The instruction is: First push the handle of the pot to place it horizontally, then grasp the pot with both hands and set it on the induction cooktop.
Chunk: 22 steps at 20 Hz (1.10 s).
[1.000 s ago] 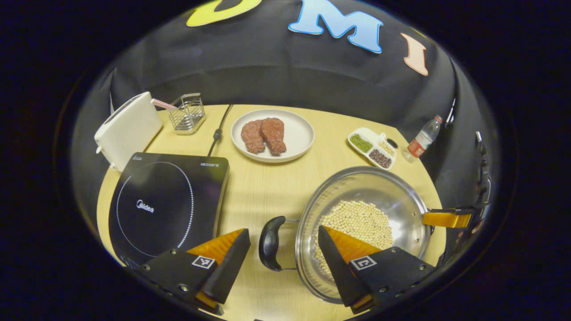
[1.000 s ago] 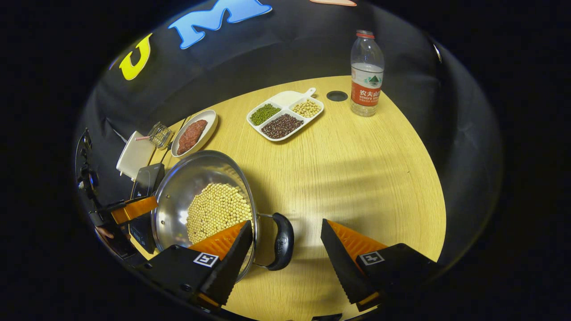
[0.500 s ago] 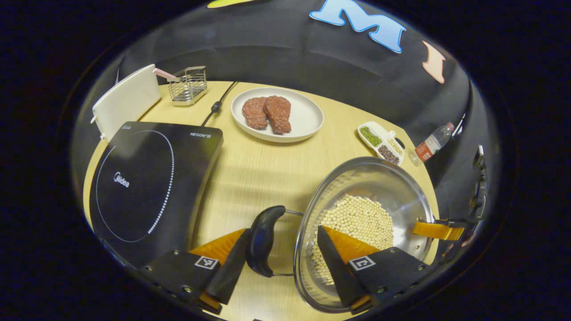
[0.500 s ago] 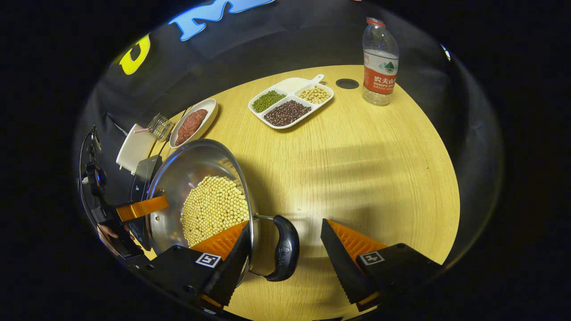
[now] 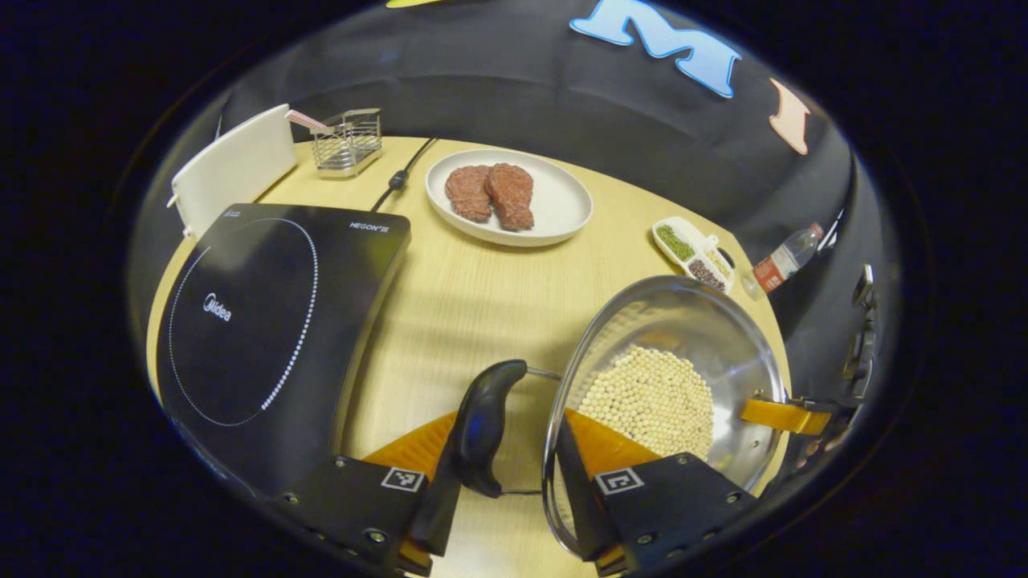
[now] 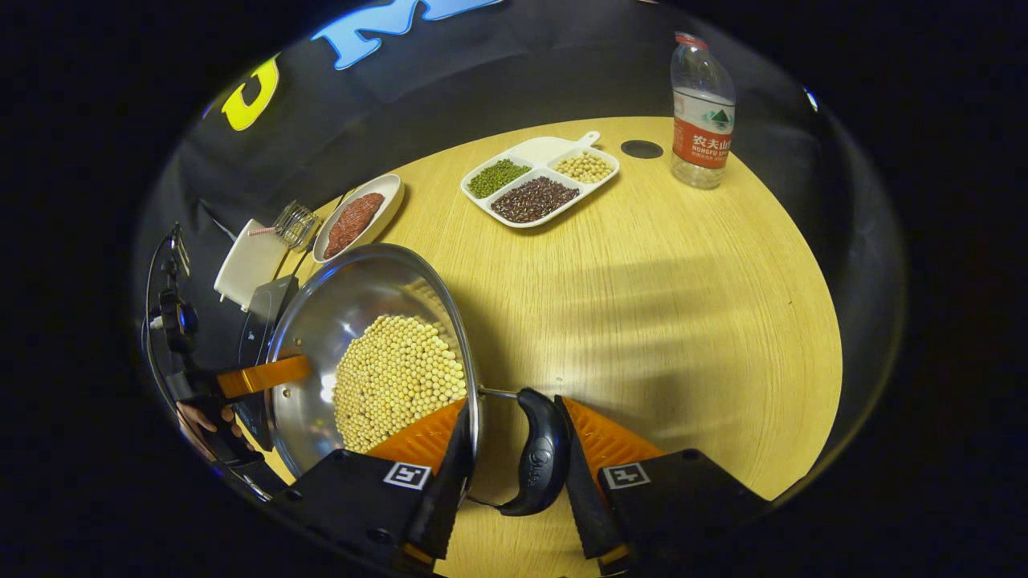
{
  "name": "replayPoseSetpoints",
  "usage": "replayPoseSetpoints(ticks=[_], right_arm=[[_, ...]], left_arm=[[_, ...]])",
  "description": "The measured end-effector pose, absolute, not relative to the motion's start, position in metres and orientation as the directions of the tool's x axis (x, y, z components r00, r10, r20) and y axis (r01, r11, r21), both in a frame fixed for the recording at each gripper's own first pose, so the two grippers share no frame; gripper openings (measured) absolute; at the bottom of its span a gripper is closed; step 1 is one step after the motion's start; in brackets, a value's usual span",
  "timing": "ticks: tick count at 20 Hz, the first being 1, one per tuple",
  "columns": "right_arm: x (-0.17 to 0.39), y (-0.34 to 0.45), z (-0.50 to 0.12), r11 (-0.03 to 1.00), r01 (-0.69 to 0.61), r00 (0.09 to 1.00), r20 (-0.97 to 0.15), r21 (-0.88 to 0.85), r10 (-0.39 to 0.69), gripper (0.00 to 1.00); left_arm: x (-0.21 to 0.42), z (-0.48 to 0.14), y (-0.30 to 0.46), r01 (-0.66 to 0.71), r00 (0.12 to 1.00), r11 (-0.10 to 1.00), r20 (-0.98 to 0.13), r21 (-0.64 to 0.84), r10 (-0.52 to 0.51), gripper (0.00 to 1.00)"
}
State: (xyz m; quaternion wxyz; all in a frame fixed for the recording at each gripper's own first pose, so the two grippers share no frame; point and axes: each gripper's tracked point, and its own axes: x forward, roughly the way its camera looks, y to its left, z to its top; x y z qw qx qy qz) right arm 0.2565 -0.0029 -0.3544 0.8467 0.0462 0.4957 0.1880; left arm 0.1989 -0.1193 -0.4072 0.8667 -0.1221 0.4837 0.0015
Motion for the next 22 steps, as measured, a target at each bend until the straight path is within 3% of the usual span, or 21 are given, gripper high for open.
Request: replayPoseSetpoints(ticks=[1, 2, 3, 4, 5, 7, 11, 13, 14, 15, 19, 20, 22], right_arm=[[0.257, -0.003, -0.355, 0.928, -0.265, 0.441, -0.824, 0.260, 0.357, 0.58], [0.258, -0.003, -0.357, 0.932, -0.255, 0.447, -0.823, 0.257, 0.350, 0.60], [0.258, -0.004, -0.356, 0.933, -0.256, 0.449, -0.823, 0.255, 0.348, 0.53], [0.257, -0.004, -0.355, 0.933, -0.256, 0.452, -0.822, 0.253, 0.347, 0.56], [0.258, -0.003, -0.355, 0.932, -0.256, 0.459, -0.817, 0.255, 0.349, 0.48], [0.257, -0.003, -0.354, 0.934, -0.254, 0.455, -0.821, 0.251, 0.344, 0.52], [0.252, -0.006, -0.355, 0.943, -0.242, 0.476, -0.819, 0.228, 0.320, 0.48], [0.246, -0.007, -0.355, 0.949, -0.221, 0.477, -0.824, 0.226, 0.308, 0.51], [0.243, -0.009, -0.354, 0.951, -0.217, 0.479, -0.825, 0.221, 0.301, 0.48], [0.241, -0.010, -0.351, 0.953, -0.211, 0.484, -0.823, 0.218, 0.296, 0.52], [0.230, -0.014, -0.339, 0.957, -0.201, 0.499, -0.818, 0.211, 0.286, 0.48], [0.226, -0.014, -0.337, 0.957, -0.196, 0.505, -0.815, 0.212, 0.284, 0.48], [0.217, -0.013, -0.331, 0.958, -0.186, 0.509, -0.813, 0.216, 0.282, 0.50]], left_arm=[[0.197, -0.409, -0.120, -0.119, 0.524, 0.969, -0.842, -0.217, -0.124, 0.64], [0.196, -0.409, -0.120, -0.107, 0.521, 0.970, -0.843, -0.218, -0.132, 0.60], [0.196, -0.411, -0.121, -0.094, 0.518, 0.972, -0.845, -0.214, -0.136, 0.59], [0.193, -0.410, -0.121, -0.074, 0.515, 0.975, -0.845, -0.210, -0.142, 0.62], [0.195, -0.410, -0.121, -0.061, 0.518, 0.976, -0.842, -0.211, -0.149, 0.57], [0.196, -0.409, -0.121, -0.059, 0.519, 0.974, -0.840, -0.217, -0.156, 0.55], [0.199, -0.409, -0.122, -0.026, 0.525, 0.978, -0.835, -0.207, -0.162, 0.50], [0.200, -0.408, -0.122, -0.012, 0.529, 0.978, -0.831, -0.208, -0.170, 0.53], [0.200, -0.408, -0.124, -0.007, 0.529, 0.978, -0.831, -0.208, -0.173, 0.48], [0.196, -0.406, -0.126, 0.000, 0.523, 0.977, -0.833, -0.214, -0.182, 0.51], [0.191, -0.399, -0.125, 0.015, 0.524, 0.972, -0.826, -0.234, -0.207, 0.51], [0.190, -0.394, -0.125, 0.021, 0.525, 0.972, -0.824, -0.235, -0.211, 0.55], [0.183, -0.385, -0.126, 0.034, 0.526, 0.970, -0.821, -0.241, -0.222, 0.51]])
